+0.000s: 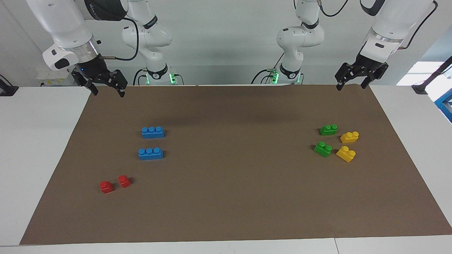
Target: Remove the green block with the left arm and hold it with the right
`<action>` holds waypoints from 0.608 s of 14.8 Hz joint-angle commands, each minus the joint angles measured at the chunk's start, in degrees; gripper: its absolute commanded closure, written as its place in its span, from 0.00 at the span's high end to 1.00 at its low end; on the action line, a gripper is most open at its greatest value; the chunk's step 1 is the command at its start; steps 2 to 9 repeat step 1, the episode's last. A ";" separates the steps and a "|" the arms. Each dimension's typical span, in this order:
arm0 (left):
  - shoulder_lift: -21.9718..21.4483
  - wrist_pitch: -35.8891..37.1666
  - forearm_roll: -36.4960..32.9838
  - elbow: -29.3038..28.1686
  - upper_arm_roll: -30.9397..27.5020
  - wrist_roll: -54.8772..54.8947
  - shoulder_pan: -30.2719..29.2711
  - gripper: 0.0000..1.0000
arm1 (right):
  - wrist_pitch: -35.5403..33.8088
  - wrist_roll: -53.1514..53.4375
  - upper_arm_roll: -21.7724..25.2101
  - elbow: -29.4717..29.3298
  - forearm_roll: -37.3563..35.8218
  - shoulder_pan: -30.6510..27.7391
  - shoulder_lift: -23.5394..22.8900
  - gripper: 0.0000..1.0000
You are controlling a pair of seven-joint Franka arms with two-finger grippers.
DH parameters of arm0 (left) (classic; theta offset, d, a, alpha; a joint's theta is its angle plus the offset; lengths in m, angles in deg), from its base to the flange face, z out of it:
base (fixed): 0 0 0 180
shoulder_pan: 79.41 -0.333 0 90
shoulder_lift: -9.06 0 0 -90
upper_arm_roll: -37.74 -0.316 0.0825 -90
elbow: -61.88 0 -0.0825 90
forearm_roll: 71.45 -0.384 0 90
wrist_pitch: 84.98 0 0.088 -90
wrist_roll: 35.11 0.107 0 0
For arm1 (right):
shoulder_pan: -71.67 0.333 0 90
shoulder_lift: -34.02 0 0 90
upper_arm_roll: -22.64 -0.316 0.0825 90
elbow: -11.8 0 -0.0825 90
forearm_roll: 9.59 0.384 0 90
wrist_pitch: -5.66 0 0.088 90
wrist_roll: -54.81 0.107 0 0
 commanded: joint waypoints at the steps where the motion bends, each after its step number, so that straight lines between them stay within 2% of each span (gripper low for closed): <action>1: -0.12 0.08 -1.01 0.28 0.24 0.90 -0.34 1.00 | -0.04 -3.57 -0.18 -0.77 -1.22 -0.33 -0.53 1.00; 9: -0.12 0.08 -1.01 0.28 0.24 0.90 -0.34 1.00 | -0.04 -3.57 -0.18 -0.77 -1.22 -0.33 -0.53 1.00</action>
